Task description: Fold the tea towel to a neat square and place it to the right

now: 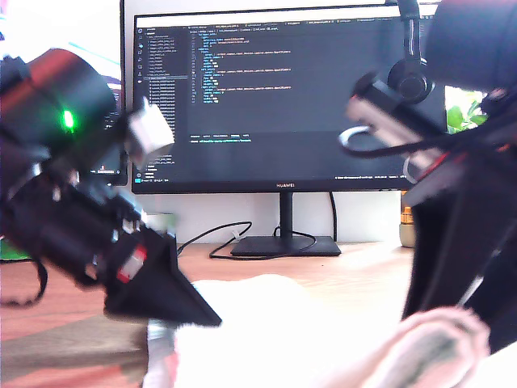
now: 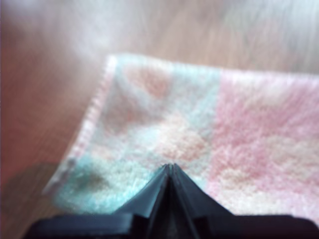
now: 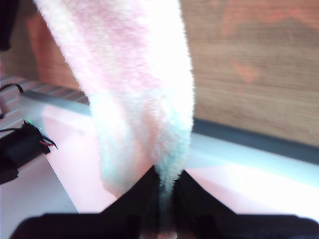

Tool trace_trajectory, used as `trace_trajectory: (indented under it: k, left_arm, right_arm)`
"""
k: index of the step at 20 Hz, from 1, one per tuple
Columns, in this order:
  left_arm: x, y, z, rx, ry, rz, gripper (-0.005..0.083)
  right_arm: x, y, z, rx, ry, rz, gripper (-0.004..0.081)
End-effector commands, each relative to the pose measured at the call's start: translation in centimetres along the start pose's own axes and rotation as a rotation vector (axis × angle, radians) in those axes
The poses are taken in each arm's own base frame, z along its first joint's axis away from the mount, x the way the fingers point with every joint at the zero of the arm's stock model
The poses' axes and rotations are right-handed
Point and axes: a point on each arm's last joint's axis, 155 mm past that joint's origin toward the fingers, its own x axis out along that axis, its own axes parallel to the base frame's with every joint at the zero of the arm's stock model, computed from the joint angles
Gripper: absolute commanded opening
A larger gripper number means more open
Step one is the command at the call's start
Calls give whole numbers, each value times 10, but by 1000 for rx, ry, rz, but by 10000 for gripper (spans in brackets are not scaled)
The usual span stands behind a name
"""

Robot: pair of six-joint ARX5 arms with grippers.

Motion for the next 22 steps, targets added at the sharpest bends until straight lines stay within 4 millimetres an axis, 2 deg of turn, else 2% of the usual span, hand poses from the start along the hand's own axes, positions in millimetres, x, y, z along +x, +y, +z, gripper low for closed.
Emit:
trace_trajectory:
  k: [1, 6, 11, 17, 22]
  left_arm:
    - [3, -11, -9, -2, 23, -33, -19]
    - [7, -27, -13, 12, 47, -69, -19]
    - [10, -40, -17, 26, 68, -96, -20]
    - [11, -45, -14, 42, 57, -113, -20]
    - [13, -57, -9, 73, 43, -137, -20]
  right_arm:
    - [-5, 0, 3, -1, -21, 22, -13]
    - [-19, 11, 24, 70, -88, 99, -13]
    - [-32, 34, 54, 130, -189, 213, -13]
    - [-38, 31, 85, 193, -336, 202, -13]
    - [-34, 40, 102, 221, -359, 247, -13]
